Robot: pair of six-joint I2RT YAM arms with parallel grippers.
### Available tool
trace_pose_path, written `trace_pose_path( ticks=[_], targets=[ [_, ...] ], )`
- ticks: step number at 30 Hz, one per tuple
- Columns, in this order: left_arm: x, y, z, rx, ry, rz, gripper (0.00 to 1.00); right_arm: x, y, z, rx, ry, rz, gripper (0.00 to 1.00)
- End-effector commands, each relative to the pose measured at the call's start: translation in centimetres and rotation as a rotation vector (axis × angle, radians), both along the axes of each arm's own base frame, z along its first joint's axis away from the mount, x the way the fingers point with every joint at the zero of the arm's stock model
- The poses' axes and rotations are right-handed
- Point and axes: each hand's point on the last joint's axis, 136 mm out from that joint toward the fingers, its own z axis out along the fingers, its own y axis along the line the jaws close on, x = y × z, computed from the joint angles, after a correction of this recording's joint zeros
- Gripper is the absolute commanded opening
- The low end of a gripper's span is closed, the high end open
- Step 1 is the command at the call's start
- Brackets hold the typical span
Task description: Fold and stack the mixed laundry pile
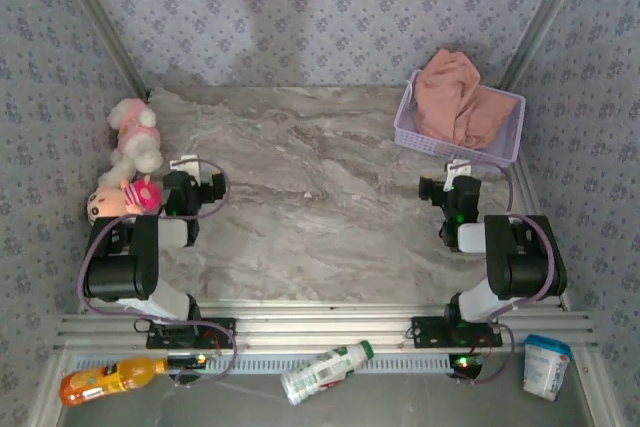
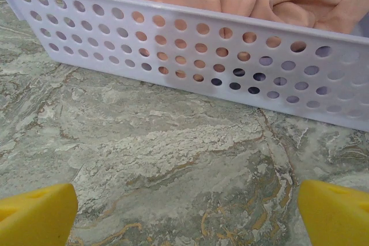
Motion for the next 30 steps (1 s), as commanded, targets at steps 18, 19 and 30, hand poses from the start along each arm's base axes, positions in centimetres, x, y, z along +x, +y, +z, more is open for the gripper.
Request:
trace_pose_path(
  ticks=[18, 19, 30],
  targets=[
    [0.36, -0.14, 0.73, -0.006, -0.034, -0.015, 1.0, 0.76, 0.08, 1.18, 0.0, -0.037, 0.011, 1.0],
    [0.34, -0.12, 0.69, -0.006, -0.033, -0.015, 1.0, 0.77, 0.1, 1.13, 0.001, -0.035, 0.013, 1.0],
    [0.33, -0.22, 0.82, 0.002, -0.038, -0.015, 1.0, 0.71, 0.14, 1.25, 0.007, -0.042, 0.02, 1.0]
  ],
)
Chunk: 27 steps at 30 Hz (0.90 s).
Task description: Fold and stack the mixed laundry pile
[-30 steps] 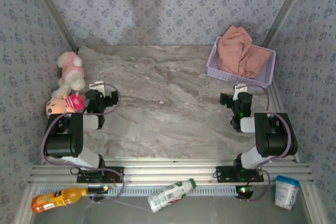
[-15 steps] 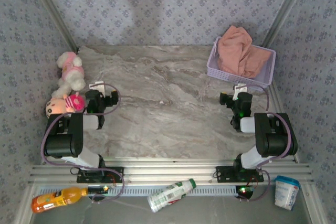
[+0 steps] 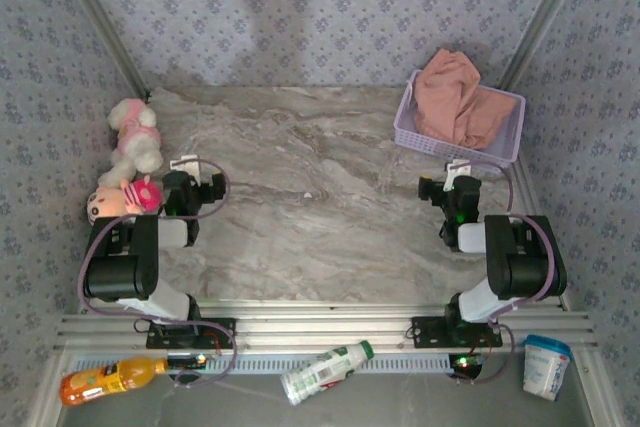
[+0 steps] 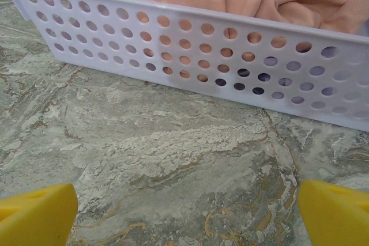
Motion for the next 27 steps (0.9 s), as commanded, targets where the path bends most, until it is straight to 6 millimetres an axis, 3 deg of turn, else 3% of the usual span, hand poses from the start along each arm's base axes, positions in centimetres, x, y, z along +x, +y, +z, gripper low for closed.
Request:
trace_pose_path(
  ticks=[1, 7, 11, 17, 22, 27],
  targets=[
    [0.3, 0.0, 0.9, 0.007, -0.035, -0.003, 1.0, 0.6, -0.1, 1.4, -0.011, -0.045, -0.001, 1.0],
    [-0.2, 0.4, 4.4, 0.01, -0.001, 0.044, 1.0, -0.6, 0.5, 4.6, -0.049, -0.052, -0.019, 1.0],
    [-1.2, 0.7, 6.8, -0.033, 0.131, 0.089, 1.0, -1.7, -0.1, 6.9, 0.013, 0.024, -0.076, 1.0],
    [-1.9, 1.8, 10.8, -0.25, 0.106, 0.288, 1.0, -4.3, -4.5, 8.5, 0.438, 0.207, -0.413, 1.0],
    [-0.4, 0.1, 11.8, -0.404, 0.145, 0.278, 1.0, -3.3, -5.7, 9.1, 0.729, 0.329, -0.382, 1.0],
    [1.5, -3.5, 11.6, -0.458, 0.243, 0.246, 1.0, -2.2, -8.1, 7.8, 0.76, 0.504, -0.462, 1.0]
  ],
)
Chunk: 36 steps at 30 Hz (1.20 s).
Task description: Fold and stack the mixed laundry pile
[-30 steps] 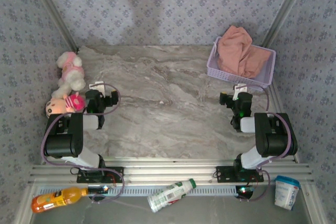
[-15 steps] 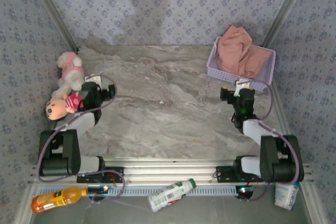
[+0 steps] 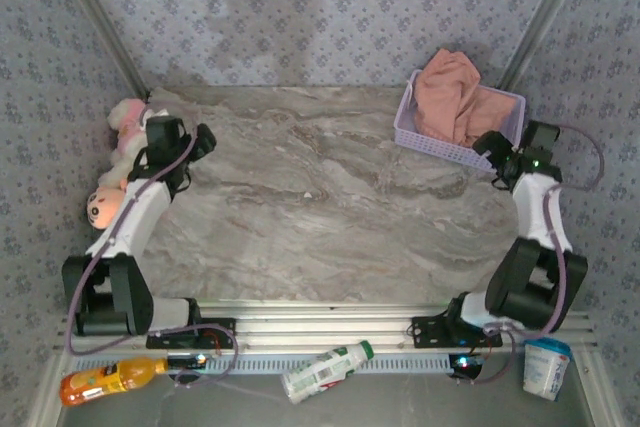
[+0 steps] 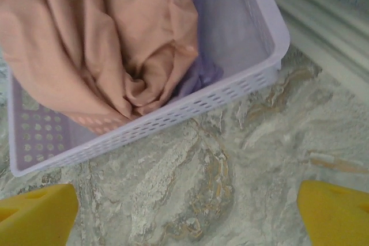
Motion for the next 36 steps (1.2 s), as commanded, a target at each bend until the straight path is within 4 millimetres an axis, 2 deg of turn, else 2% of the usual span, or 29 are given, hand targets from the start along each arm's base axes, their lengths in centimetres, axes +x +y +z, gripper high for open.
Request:
trace_pose_path(
  ticks=[1, 3, 7, 9, 14, 17, 22, 24, 25, 26, 27, 28, 31, 34, 36],
  targets=[
    [0.0, -3.1, -0.8, -0.089, 0.095, -0.004, 1.0, -0.9, 1.0, -1.2, 0.142, 0.151, 0.006, 1.0],
    [0.3, -5.1, -1.3, -0.114, 0.113, -0.026, 1.0, 0.8, -0.2, -0.6, 0.088, 0.14, -0.009, 0.97],
    [0.5, -9.5, -2.7, -0.153, 0.147, -0.078, 1.0, 4.7, 0.4, 1.1, 0.012, 0.12, 0.044, 0.94],
    [0.6, -11.6, -3.5, -0.153, 0.166, -0.116, 1.0, 6.5, 0.6, 1.1, -0.016, 0.129, 0.046, 0.94],
    [1.1, -16.1, -5.1, -0.146, 0.23, -0.254, 1.0, 12.2, 3.3, 0.0, -0.1, 0.147, 0.153, 0.94],
    [1.2, -17.4, -5.6, -0.095, 0.259, -0.313, 1.0, 15.3, 4.6, -1.4, -0.111, 0.174, 0.2, 0.92],
    [1.1, -17.4, -5.5, -0.059, 0.276, -0.337, 1.0, 19.0, 4.5, -4.9, -0.061, 0.185, 0.16, 0.86],
    [1.0, -17.3, -5.3, -0.046, 0.278, -0.343, 1.0, 20.5, 5.3, -5.7, -0.003, 0.16, 0.173, 0.75],
    [0.8, -17.1, -5.3, -0.039, 0.284, -0.341, 1.0, 21.4, 5.8, -5.6, 0.024, 0.134, 0.185, 0.58],
    [0.8, -17.0, -5.3, -0.032, 0.288, -0.338, 1.0, 22.1, 6.3, -5.4, 0.044, 0.112, 0.203, 0.32],
    [0.7, -16.8, -5.2, -0.026, 0.292, -0.335, 1.0, 22.4, 6.5, -4.9, 0.051, 0.098, 0.207, 0.08],
    [0.7, -16.6, -5.3, -0.023, 0.297, -0.329, 1.0, 22.4, 6.7, -4.1, 0.05, 0.088, 0.21, 0.0],
    [0.8, -16.2, -5.0, -0.03, 0.301, -0.304, 1.0, 22.2, 7.1, -0.1, -0.004, 0.024, 0.235, 0.0],
    [1.2, -15.4, -4.9, -0.099, 0.308, -0.262, 1.0, 21.4, 7.3, 5.8, -0.059, -0.075, 0.253, 0.0],
    [1.7, -14.5, -4.9, -0.172, 0.307, -0.224, 1.0, 20.6, 8.4, 10.3, -0.065, -0.165, 0.288, 0.0]
  ],
)
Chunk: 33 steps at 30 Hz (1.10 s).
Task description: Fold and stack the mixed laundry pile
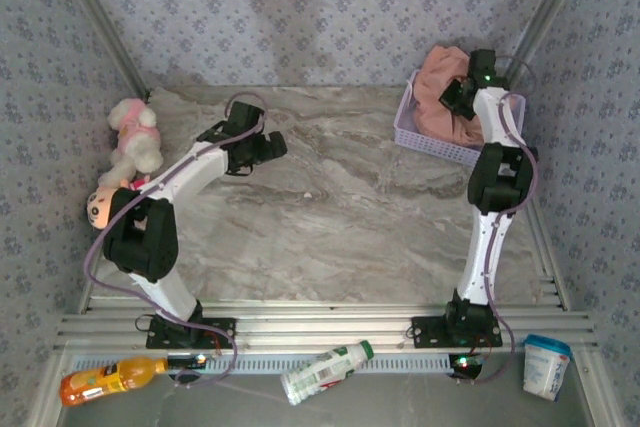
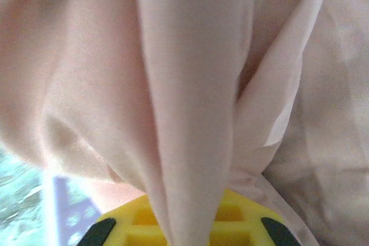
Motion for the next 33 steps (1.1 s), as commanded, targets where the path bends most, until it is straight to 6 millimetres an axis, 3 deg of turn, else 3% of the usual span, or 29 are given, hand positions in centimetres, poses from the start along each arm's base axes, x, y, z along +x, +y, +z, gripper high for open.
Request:
trace_pose_path(
  ticks=[1, 6, 9, 12, 15, 17, 19, 20, 22, 25, 27, 28, 30, 31, 33],
  targets=[
    [0.9, 1.7, 1.2, -0.101, 0.007, 0.09, 1.0, -1.3, 1.9, 14.4, -0.018, -0.283, 0.075, 0.0],
    [1.9, 2.6, 2.2, -0.158, -0.007, 0.107, 1.0, -5.3, 7.3, 24.7, 0.022, -0.491, 0.206, 0.0],
    [2.2, 2.5, 3.0, -0.163, -0.018, 0.096, 0.99, -8.6, 11.4, 30.1, 0.033, -0.607, 0.31, 0.0],
    [2.3, 2.9, 3.1, -0.173, -0.017, 0.117, 1.0, -12.2, 15.2, 34.3, 0.047, -0.704, 0.429, 0.0],
    [2.2, 3.7, 3.0, -0.173, -0.01, 0.148, 1.0, -15.7, 19.1, 36.8, 0.105, -0.765, 0.555, 0.0],
    [1.9, 4.3, 2.8, -0.164, 0.001, 0.168, 1.0, -17.0, 21.3, 36.4, 0.16, -0.753, 0.615, 0.0],
    [1.3, 5.3, 2.5, -0.134, 0.018, 0.203, 1.0, -17.0, 22.8, 33.8, 0.228, -0.699, 0.634, 0.0],
    [0.9, 6.0, 2.3, -0.116, 0.03, 0.226, 1.0, -16.7, 23.5, 31.3, 0.273, -0.636, 0.632, 0.0],
    [0.1, 7.1, 1.9, -0.082, 0.048, 0.258, 1.0, -15.9, 23.6, 25.9, 0.315, -0.52, 0.592, 0.0],
    [-1.4, 8.2, 1.7, -0.049, 0.055, 0.295, 1.0, -16.1, 23.6, 15.2, 0.336, -0.309, 0.538, 0.04],
    [-2.3, 8.4, 1.6, -0.057, 0.051, 0.303, 1.0, -18.2, 23.4, 7.1, 0.345, -0.098, 0.512, 0.18],
    [-2.7, 8.3, 1.5, -0.066, 0.049, 0.301, 1.0, -19.8, 23.1, 3.6, 0.344, -0.006, 0.505, 0.31],
    [-3.5, 7.3, 1.1, -0.095, 0.055, 0.268, 0.99, -23.2, 21.1, -1.7, 0.25, 0.142, 0.442, 0.41],
    [-3.9, 6.5, 0.8, -0.112, 0.063, 0.24, 1.0, -24.4, 19.9, -3.0, 0.196, 0.172, 0.417, 0.42],
    [-4.7, 4.5, 0.2, -0.138, 0.078, 0.174, 0.99, -25.5, 18.1, -3.4, 0.116, 0.186, 0.369, 0.44]
  ],
)
